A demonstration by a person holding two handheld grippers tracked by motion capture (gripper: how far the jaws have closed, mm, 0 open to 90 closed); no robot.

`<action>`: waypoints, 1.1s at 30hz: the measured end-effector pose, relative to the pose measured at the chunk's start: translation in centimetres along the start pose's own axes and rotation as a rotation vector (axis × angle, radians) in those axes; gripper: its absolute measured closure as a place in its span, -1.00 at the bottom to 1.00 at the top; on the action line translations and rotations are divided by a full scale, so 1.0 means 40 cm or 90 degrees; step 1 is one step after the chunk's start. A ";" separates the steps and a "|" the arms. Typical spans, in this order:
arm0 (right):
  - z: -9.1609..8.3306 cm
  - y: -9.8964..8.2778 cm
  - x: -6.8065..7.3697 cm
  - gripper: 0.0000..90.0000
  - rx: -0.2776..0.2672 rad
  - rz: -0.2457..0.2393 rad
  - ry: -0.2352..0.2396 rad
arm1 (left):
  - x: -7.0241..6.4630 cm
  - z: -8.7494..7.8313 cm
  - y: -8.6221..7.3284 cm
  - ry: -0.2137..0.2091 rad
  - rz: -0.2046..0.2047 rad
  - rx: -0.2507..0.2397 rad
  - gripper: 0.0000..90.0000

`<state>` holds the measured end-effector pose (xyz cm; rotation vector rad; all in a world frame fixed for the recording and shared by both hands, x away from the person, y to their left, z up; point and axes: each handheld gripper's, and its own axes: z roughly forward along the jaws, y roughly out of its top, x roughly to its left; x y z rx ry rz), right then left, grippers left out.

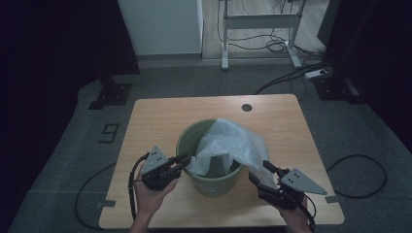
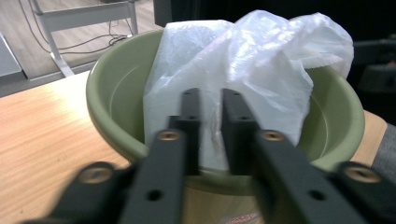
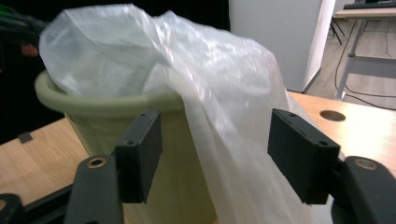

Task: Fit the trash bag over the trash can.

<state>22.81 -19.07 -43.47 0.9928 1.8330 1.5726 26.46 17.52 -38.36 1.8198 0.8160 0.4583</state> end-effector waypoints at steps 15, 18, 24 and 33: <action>0.052 -0.100 -0.037 -0.21 0.085 0.005 -0.096 | 0.006 -0.032 0.003 -0.002 -0.028 -0.022 0.07; 0.062 -0.118 -0.051 0.18 0.093 0.007 -0.111 | 0.007 -0.032 0.002 -0.007 -0.029 -0.023 0.07; 0.060 -0.106 -0.080 0.83 0.070 0.003 -0.157 | 0.008 -0.030 0.000 -0.012 -0.031 -0.020 0.07; 0.030 0.029 -0.083 0.97 -0.032 -0.012 -0.157 | -0.003 -0.033 0.012 -0.026 -0.024 -0.027 0.06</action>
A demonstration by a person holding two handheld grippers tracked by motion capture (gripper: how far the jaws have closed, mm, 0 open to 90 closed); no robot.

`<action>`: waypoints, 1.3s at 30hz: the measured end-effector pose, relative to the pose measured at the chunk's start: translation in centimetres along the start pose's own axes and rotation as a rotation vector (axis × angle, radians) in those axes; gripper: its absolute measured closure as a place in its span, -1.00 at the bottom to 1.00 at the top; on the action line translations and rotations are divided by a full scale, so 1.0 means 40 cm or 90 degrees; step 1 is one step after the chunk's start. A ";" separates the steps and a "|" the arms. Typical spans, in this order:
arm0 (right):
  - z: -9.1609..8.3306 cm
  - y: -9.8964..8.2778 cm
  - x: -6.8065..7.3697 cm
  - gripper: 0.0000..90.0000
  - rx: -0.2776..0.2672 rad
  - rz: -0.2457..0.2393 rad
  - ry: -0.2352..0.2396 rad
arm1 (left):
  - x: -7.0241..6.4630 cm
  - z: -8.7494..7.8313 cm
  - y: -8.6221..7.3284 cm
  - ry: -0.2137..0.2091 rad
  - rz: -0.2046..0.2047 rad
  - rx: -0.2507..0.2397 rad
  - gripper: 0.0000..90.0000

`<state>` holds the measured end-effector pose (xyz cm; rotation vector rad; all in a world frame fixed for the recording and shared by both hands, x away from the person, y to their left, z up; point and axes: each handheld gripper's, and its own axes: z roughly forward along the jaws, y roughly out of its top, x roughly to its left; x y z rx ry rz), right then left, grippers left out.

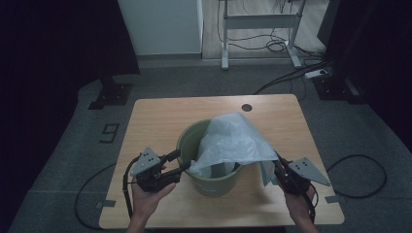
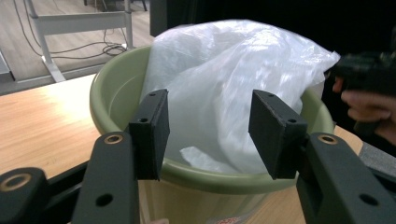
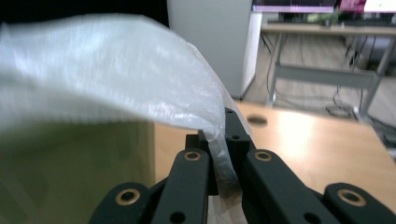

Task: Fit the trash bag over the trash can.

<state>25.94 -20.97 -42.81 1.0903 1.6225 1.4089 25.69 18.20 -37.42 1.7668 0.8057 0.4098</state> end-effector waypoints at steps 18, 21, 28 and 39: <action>0.008 0.178 0.125 0.97 -0.095 -0.033 0.125 | -0.031 0.008 0.022 -0.049 0.030 0.004 -0.19; 0.019 0.182 0.139 0.97 -0.091 -0.025 0.143 | -0.038 0.017 0.023 -0.055 0.038 0.008 -0.23; 0.037 0.177 0.176 0.97 -0.080 -0.016 0.180 | -0.054 0.043 0.008 -0.056 0.047 0.012 -0.29; 0.064 0.169 0.193 0.96 -0.060 -0.002 0.191 | -0.089 0.042 -0.018 -0.011 0.062 -0.021 -0.43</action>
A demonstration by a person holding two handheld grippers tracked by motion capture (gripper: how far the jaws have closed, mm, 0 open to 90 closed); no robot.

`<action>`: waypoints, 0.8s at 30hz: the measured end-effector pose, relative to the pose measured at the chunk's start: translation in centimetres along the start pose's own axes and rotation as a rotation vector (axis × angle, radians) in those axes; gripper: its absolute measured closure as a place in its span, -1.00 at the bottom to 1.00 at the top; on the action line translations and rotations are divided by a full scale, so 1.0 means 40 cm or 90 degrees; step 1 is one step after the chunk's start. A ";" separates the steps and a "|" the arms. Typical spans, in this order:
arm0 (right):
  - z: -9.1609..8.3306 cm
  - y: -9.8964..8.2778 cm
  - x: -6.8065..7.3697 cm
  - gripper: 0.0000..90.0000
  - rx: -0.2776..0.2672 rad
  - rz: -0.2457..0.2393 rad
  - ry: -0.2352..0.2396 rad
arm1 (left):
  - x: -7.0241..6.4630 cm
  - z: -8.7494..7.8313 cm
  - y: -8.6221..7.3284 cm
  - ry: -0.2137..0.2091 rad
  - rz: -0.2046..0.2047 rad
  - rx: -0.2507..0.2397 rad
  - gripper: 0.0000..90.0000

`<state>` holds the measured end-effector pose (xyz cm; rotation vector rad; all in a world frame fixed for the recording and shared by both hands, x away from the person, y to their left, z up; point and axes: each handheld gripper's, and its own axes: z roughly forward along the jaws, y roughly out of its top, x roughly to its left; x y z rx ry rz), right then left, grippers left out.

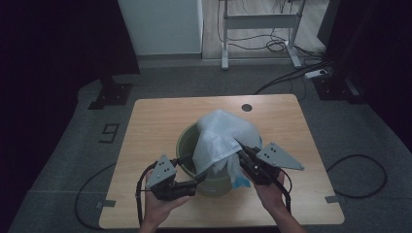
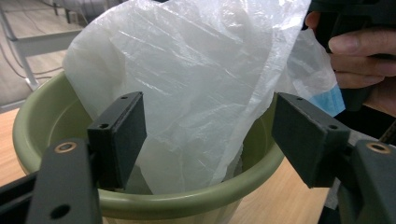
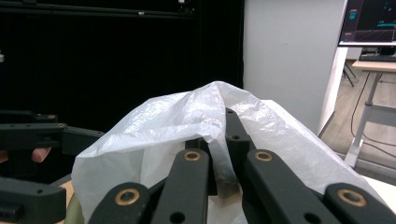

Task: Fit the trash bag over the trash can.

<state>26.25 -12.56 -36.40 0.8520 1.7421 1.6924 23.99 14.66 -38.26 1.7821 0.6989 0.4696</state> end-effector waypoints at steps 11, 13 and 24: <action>0.003 -0.006 0.015 0.91 0.007 -0.006 0.017 | -0.004 0.042 0.004 0.020 0.013 0.011 0.60; 0.000 -0.012 0.017 0.86 0.012 -0.008 0.022 | 0.002 0.040 0.004 0.009 0.011 0.008 0.77; -0.025 -0.038 0.015 0.59 0.032 -0.023 0.022 | 0.020 0.030 0.007 -0.007 0.003 -0.008 1.00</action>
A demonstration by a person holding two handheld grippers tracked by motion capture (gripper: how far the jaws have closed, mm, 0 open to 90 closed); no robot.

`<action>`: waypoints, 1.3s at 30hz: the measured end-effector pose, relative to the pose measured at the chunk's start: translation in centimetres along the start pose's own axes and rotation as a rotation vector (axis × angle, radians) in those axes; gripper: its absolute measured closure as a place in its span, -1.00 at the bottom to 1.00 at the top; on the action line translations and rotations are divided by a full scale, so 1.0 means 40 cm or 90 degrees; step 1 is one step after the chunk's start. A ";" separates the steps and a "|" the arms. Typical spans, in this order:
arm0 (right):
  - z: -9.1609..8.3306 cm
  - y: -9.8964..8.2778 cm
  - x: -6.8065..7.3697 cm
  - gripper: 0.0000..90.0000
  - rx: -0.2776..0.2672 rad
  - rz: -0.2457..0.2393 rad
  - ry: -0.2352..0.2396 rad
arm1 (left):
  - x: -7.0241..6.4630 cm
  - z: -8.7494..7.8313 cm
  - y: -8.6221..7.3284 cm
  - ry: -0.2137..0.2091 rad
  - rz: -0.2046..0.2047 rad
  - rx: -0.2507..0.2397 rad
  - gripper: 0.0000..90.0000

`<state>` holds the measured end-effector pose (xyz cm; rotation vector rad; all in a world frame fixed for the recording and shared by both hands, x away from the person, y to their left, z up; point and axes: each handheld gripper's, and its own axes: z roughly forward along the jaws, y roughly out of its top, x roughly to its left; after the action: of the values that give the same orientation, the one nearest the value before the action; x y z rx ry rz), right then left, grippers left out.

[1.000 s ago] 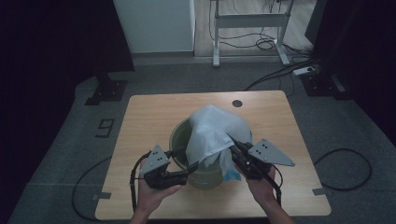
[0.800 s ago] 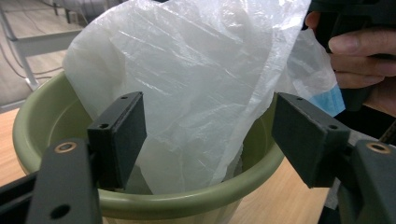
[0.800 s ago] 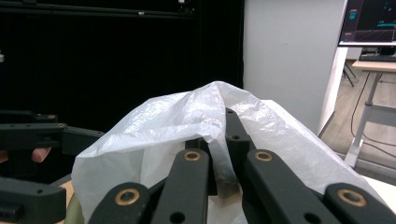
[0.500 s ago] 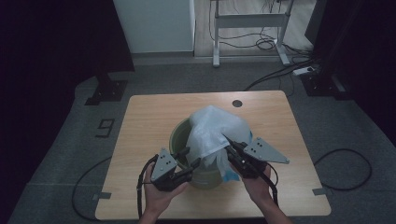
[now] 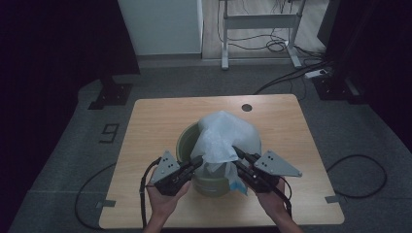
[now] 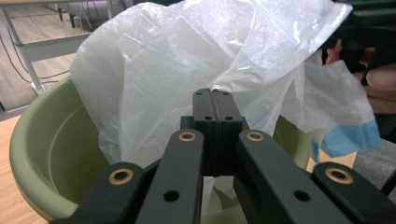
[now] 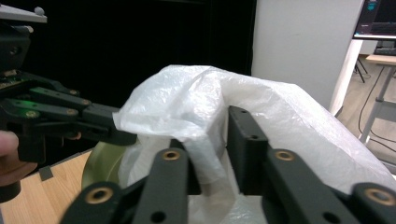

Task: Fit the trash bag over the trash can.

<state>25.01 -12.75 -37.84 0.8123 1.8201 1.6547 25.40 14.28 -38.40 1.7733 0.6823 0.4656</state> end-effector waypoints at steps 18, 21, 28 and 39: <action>-0.095 -0.144 0.068 -0.38 0.028 0.003 -0.075 | 0.028 -0.028 0.004 0.026 -0.025 -0.023 1.00; -0.093 -0.162 0.057 -0.18 0.033 0.017 -0.076 | 0.027 -0.035 0.006 0.023 -0.024 -0.025 1.00; -0.095 -0.178 0.023 0.69 0.040 0.034 -0.078 | 0.026 -0.034 0.008 0.013 -0.024 -0.025 1.00; -0.129 -0.113 -0.063 0.96 -0.002 0.021 -0.160 | 0.018 -0.036 0.015 -0.004 -0.018 -0.027 1.00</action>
<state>22.57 -18.36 -41.86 1.0046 1.6376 1.5002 25.17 15.66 -37.40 1.7230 0.6876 0.4529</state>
